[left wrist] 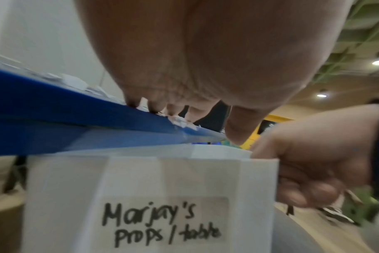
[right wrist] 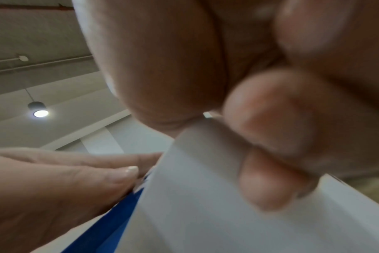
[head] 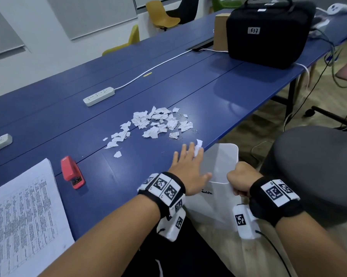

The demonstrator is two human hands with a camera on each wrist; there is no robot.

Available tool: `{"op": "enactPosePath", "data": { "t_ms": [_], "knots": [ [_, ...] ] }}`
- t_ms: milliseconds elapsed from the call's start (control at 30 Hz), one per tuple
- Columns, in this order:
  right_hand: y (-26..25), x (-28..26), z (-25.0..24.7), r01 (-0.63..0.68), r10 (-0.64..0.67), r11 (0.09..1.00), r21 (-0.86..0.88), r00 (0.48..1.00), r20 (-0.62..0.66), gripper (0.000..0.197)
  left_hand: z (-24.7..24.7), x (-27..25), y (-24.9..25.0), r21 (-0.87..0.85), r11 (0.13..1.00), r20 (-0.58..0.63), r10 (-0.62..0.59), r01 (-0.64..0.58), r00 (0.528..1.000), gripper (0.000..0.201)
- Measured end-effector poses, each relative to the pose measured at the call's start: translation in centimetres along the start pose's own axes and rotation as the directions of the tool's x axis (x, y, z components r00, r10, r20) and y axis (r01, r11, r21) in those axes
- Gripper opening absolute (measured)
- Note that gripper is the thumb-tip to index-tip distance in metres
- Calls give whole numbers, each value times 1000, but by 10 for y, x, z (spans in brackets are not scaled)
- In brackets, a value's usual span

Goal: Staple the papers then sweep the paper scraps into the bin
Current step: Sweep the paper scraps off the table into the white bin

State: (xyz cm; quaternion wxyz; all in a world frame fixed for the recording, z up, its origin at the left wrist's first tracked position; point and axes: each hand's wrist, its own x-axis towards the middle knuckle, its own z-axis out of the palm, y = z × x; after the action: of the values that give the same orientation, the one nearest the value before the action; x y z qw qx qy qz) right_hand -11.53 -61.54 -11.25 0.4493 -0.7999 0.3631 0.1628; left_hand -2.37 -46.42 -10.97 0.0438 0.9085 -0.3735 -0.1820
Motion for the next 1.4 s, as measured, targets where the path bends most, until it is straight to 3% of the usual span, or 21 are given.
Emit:
{"op": "enactPosePath", "data": {
  "t_ms": [133, 233, 333, 433, 500, 667, 833, 1000, 1133, 1267, 1333, 1400],
  "knots": [
    [1, -2, -2, 4, -4, 1000, 10, 1000, 14, 31, 1, -5, 16, -106, 964, -56, 240, -245, 969, 68],
    [3, -2, -4, -5, 5, 1000, -3, 1000, 13, 33, -15, 5, 9, -224, 933, -266, 220, -282, 939, 53],
    [4, -2, -6, -13, 13, 1000, -15, 1000, 9, 31, -32, 25, -15, -219, 967, -378, 39, -130, 925, 57],
    [1, -4, -6, -12, 12, 999, -37, 1000, 3, 25, -46, 45, -46, -199, 965, -269, -223, 173, 937, 75],
    [0, -5, -6, -13, 13, 999, -51, 1000, 0, 24, -55, 57, -57, -188, 952, -191, -278, 242, 941, 79],
    [-1, -1, -10, -31, 31, 999, -38, 1000, -3, 25, -61, 62, -37, -64, 989, -20, -139, 137, 990, 67],
    [1, 1, -11, -21, 20, 1000, -14, 1000, -14, 25, -32, 45, -11, 57, 997, 23, -53, 51, 998, 76],
    [2, 4, -11, -6, 6, 1000, 0, 1000, -6, 34, -20, 19, 15, -107, 974, -10, 200, -200, 980, 61],
    [2, 3, -11, 0, 0, 1000, 5, 1000, 4, 37, -24, 14, 18, -249, 932, -123, 240, -264, 963, 48],
    [4, 4, -13, -5, 5, 1000, -31, 1000, 1, 37, -54, 27, -11, -271, 948, -325, 72, -165, 943, 39],
    [4, 5, -13, -7, 7, 999, -40, 1000, 2, 33, -64, 36, -42, -233, 972, -371, -85, -4, 925, 50],
    [5, 7, -13, -15, 15, 999, -46, 1000, -1, 29, -69, 37, -76, -185, 950, -349, -304, 253, 886, 65]
  ]
}}
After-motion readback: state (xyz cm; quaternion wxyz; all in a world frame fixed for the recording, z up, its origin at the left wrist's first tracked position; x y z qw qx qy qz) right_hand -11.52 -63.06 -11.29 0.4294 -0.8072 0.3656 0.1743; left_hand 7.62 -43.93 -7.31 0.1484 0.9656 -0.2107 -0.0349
